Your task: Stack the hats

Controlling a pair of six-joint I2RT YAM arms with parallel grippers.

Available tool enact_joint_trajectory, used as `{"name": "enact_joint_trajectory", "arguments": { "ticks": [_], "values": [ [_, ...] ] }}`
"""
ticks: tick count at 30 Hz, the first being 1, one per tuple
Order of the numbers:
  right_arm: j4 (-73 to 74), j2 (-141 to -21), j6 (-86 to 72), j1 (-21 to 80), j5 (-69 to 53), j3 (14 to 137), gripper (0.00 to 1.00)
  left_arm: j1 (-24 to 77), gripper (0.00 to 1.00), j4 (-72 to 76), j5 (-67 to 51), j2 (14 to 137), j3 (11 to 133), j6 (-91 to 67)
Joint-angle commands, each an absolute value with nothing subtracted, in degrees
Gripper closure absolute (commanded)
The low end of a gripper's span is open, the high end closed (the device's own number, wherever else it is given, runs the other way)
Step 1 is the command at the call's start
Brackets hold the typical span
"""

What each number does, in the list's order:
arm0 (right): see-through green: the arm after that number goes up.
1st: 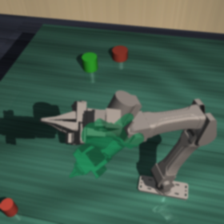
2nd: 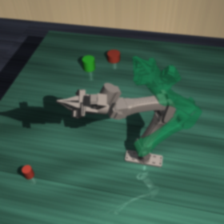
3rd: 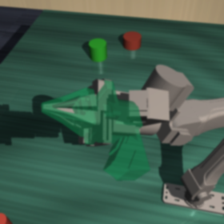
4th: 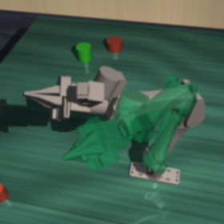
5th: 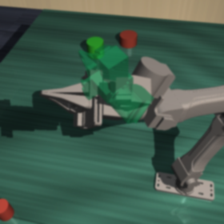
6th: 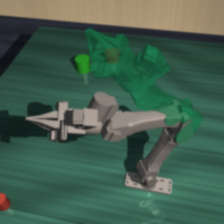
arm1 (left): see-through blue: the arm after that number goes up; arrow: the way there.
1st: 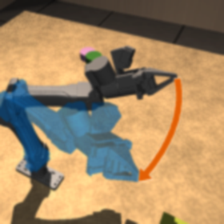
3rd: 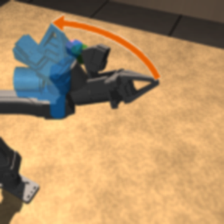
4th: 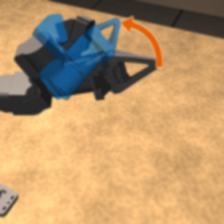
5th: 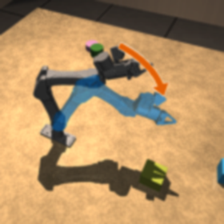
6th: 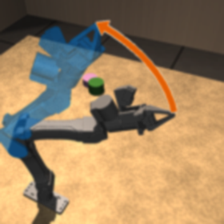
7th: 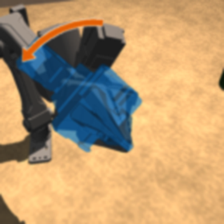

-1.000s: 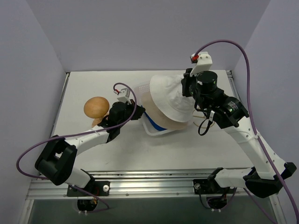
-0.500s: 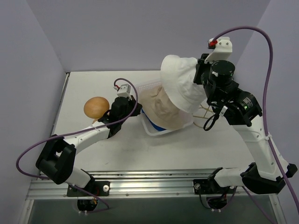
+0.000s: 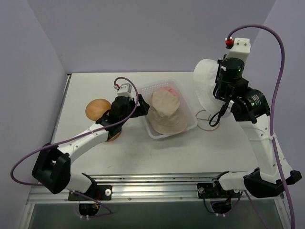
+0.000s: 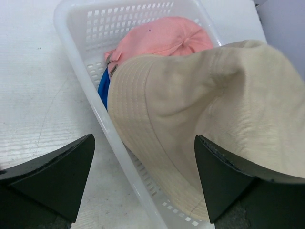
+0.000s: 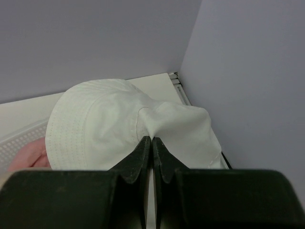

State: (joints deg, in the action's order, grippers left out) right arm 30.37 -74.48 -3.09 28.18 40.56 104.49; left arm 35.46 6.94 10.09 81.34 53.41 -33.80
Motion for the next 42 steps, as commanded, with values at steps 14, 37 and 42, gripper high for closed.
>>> {"name": "enact_joint_trajectory", "arguments": {
  "ticks": [14,37,42],
  "values": [
    [33.14,-80.86,-4.92,21.62,48.78,99.49,1.00,41.65,0.06,0.09,13.44,63.72,58.89,-27.69],
    [32.87,-84.99,-4.75,20.04,50.45,101.86,1.00,53.96,0.06,6.24,30.94,46.42,42.28,-18.63],
    [33.66,-84.64,-3.78,19.78,50.45,102.40,1.00,54.05,0.06,6.59,29.88,44.30,41.40,-18.81]
  ]
}}
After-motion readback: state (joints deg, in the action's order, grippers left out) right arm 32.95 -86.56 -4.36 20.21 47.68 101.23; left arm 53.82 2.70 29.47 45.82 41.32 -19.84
